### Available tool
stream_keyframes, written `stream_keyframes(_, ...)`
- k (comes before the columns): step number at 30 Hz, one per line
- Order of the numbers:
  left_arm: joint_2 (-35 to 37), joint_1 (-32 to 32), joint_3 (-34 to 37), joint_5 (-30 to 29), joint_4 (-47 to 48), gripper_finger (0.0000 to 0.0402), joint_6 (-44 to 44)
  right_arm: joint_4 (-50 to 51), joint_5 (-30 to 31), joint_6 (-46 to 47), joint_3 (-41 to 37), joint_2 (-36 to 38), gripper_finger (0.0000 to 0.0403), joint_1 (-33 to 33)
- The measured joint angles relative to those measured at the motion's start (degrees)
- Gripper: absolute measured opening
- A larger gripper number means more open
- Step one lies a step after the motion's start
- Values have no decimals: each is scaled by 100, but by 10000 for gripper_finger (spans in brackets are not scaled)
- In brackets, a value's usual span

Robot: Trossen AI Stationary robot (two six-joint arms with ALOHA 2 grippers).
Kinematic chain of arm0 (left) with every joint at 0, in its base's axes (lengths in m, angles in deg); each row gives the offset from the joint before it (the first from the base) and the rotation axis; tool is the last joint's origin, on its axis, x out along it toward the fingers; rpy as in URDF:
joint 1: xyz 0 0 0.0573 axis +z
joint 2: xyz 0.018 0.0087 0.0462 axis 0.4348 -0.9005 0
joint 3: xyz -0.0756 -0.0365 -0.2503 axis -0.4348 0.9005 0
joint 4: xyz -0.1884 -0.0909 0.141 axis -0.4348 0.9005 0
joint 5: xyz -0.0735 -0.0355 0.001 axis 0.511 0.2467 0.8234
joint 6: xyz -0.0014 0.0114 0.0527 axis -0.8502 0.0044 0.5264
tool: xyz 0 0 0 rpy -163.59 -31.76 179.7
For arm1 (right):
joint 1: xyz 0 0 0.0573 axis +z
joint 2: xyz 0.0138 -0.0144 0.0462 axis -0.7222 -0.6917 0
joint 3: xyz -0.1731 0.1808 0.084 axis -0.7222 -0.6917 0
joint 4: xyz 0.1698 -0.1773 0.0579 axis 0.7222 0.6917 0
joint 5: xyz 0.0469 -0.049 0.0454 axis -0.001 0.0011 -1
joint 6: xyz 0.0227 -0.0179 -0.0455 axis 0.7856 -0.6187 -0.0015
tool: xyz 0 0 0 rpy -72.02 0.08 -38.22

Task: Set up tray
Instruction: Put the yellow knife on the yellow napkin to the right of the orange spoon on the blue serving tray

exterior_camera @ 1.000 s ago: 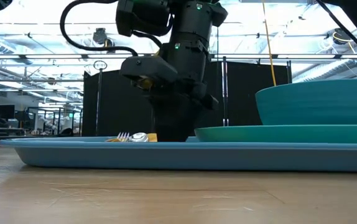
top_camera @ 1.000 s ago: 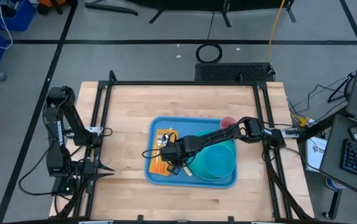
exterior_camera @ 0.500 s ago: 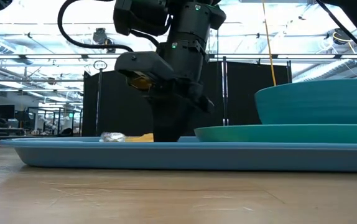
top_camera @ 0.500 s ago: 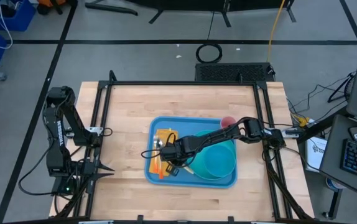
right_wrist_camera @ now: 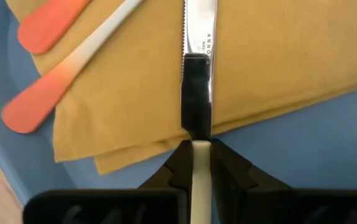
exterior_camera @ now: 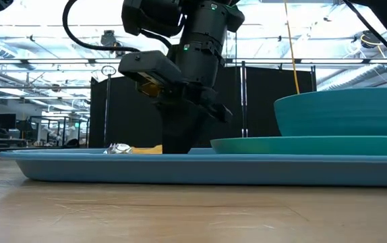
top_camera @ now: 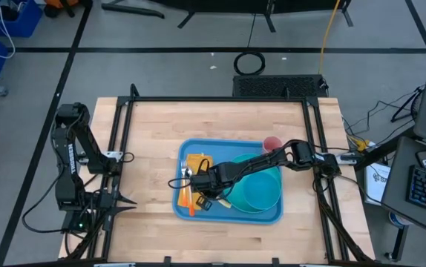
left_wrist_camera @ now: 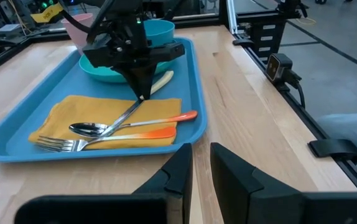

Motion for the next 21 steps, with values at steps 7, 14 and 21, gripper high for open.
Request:
stream_keyframes(7, -2, -2, 0, 21, 0, 63, 0, 16, -30, 420, -1, 19, 24, 5)
stream_keyframes(14, -2, -2, 0, 51, -1, 63, 0, -30, -164, 1329, -1, 38, 23, 9)
stream_keyframes(21, -2, -2, 0, 52, -1, 63, 0, 14, -187, 2179, -1, 45, 23, 55)
